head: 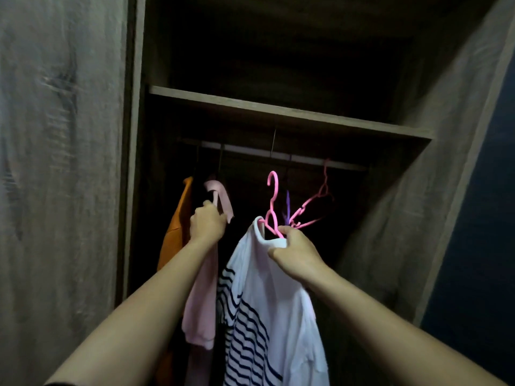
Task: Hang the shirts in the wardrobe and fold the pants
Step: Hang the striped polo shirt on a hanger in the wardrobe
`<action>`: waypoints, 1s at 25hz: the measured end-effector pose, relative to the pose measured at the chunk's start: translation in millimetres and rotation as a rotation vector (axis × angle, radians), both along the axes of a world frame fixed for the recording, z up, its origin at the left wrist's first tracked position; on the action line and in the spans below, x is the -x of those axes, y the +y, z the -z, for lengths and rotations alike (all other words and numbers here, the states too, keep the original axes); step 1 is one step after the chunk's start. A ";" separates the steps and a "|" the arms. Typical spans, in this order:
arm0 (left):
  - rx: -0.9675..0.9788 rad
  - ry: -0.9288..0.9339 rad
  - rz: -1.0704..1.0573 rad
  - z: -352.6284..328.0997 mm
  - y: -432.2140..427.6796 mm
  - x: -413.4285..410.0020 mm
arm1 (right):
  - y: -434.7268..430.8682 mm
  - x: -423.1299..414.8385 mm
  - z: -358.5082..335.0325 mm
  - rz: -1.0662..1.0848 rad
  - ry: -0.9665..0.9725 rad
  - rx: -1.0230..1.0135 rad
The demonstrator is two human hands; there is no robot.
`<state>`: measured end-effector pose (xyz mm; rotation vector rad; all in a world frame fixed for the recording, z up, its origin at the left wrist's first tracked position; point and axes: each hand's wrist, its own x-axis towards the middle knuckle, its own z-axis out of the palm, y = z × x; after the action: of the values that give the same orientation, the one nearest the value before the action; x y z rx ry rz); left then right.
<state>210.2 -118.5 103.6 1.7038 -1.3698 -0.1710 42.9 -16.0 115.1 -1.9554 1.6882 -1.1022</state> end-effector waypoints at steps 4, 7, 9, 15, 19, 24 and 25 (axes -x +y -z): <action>0.159 0.061 -0.153 22.2 -14.5 -13.4 | -46.9 3.9 1.9 -0.038 0.076 0.034; 0.196 0.004 -0.215 28.1 -20.3 -25.1 | -85.5 -8.2 -7.9 -0.034 0.176 0.024; 0.240 -0.016 -0.220 28.6 -22.3 -27.5 | -109.7 -21.2 -22.6 -0.027 0.211 0.024; 0.346 -0.013 -0.199 33.0 -28.8 -31.4 | -174.8 -49.0 -66.3 0.040 0.240 0.064; 0.339 0.025 -0.164 29.1 -33.6 -34.9 | -206.5 -52.9 -78.7 0.044 0.314 0.042; 0.323 -0.020 -0.065 28.5 -25.8 -17.1 | -229.4 -57.5 -65.7 0.010 0.390 -0.041; 0.327 -0.021 -0.039 28.4 -26.8 -13.4 | -231.4 -59.6 -61.9 0.009 0.391 -0.044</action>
<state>223.6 -145.3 75.2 1.4601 -1.2992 0.0903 102.5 -247.4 177.0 -2.2461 1.8913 -0.7078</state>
